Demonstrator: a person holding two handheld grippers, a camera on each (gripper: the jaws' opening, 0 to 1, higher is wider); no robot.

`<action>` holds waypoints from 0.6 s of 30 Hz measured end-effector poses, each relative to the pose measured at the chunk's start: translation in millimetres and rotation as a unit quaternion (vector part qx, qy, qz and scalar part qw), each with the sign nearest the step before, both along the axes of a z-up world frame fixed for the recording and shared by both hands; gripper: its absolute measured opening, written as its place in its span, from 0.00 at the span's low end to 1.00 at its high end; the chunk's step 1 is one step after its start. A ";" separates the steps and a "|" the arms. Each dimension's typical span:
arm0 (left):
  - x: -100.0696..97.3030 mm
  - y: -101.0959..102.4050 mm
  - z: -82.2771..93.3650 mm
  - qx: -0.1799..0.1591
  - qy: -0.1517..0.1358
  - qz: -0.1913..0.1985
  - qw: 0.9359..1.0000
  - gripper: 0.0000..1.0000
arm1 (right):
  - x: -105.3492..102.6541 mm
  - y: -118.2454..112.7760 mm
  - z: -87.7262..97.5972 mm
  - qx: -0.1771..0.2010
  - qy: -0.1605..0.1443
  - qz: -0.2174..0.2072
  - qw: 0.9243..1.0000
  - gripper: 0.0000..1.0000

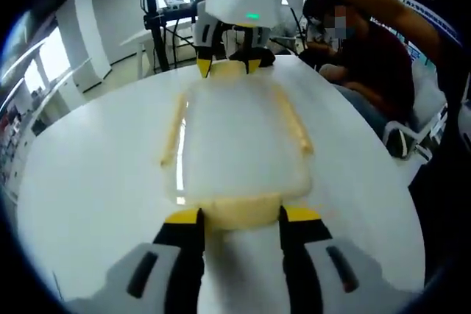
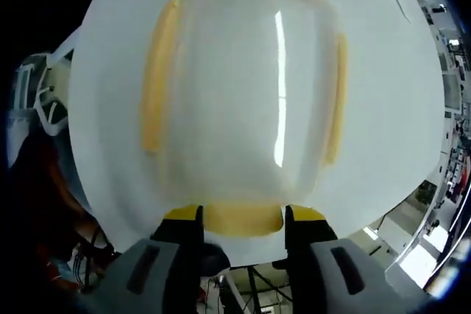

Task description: Snap each plastic latch of the storage box into its locked position after aligning the lid with the box until every specified latch is closed and the lid sits flush.

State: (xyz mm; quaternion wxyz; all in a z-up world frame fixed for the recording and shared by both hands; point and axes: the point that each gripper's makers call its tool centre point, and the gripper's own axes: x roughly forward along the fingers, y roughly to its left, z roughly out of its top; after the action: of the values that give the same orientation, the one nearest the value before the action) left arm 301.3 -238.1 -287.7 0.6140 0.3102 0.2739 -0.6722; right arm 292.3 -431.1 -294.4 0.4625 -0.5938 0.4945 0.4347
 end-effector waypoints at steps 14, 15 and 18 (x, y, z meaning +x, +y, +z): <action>-17.2 1.4 2.2 -0.052 0.006 0.004 0.999 0.39 | -2.3 -6.0 0.6 0.012 -0.003 -0.016 1.000 0.40; -16.4 0.3 2.8 -0.053 0.006 0.006 0.999 0.39 | -2.4 -6.4 0.6 0.014 -0.003 -0.017 1.000 0.40; -18.5 -1.7 2.4 -0.049 0.005 0.015 0.999 0.39 | -2.1 -8.3 0.1 0.021 -0.003 -0.018 1.000 0.40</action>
State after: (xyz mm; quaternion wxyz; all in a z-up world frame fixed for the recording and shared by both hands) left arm 282.8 -239.8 -285.2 0.6373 0.2723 0.2486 -0.6767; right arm 290.2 -439.4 -294.2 0.4838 -0.5765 0.4945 0.4349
